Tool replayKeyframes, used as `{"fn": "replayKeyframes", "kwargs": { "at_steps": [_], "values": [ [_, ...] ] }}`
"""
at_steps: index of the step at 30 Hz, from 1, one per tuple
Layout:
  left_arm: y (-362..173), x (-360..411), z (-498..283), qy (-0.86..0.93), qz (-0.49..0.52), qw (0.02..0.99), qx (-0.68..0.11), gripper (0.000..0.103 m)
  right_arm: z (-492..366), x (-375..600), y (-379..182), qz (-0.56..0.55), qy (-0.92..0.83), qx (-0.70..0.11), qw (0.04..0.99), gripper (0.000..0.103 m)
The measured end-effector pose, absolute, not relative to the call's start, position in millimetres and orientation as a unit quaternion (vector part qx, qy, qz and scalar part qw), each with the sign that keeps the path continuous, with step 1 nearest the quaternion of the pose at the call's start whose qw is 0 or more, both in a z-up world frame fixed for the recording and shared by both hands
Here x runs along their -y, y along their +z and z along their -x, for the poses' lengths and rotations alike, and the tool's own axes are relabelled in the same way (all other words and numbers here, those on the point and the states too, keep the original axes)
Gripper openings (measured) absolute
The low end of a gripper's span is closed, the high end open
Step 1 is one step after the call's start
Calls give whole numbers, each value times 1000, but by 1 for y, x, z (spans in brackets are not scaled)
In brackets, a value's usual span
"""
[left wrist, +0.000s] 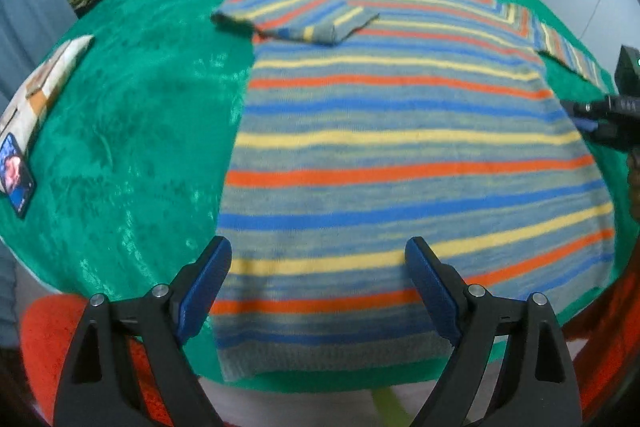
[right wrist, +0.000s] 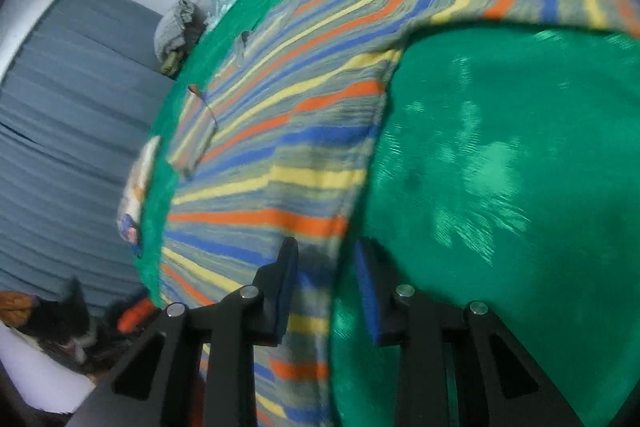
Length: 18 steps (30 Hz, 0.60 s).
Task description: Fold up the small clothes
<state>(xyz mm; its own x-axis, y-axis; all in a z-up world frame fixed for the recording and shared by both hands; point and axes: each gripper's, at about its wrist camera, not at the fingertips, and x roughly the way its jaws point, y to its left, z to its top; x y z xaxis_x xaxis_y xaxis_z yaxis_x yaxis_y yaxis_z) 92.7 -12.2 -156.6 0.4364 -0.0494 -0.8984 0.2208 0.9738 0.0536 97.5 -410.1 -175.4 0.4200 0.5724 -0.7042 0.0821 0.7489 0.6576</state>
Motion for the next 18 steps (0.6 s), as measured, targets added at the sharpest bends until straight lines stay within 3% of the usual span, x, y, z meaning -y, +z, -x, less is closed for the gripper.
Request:
{"fn": "replayKeyframes", "kwargs": {
  "at_steps": [2, 11, 13, 15, 16, 17, 18],
  "values": [
    [-160, 10, -92, -75, -87, 841, -528, 90, -105, 409, -177, -304, 150, -525, 780, 4],
    [-167, 10, -95, -70, -107, 827, -548, 89, -112, 380, -164, -75, 49, -562, 822, 4],
    [-146, 6, -95, -80, -95, 828, -547, 89, -111, 379, -162, -75, 45, -556, 826, 9],
    [-112, -2, -103, -103, -62, 837, -534, 89, -105, 386, -154, -82, 36, -553, 829, 31],
    [-94, -3, -110, -114, -50, 845, -520, 89, -101, 384, -149, -78, 26, -547, 833, 51],
    [-84, -3, -117, -120, -46, 851, -509, 89, -91, 383, -139, -69, 11, -533, 844, 58],
    [-66, 2, -130, -131, -50, 862, -488, 90, -81, 384, -130, -59, -1, -515, 855, 58]
  ]
}}
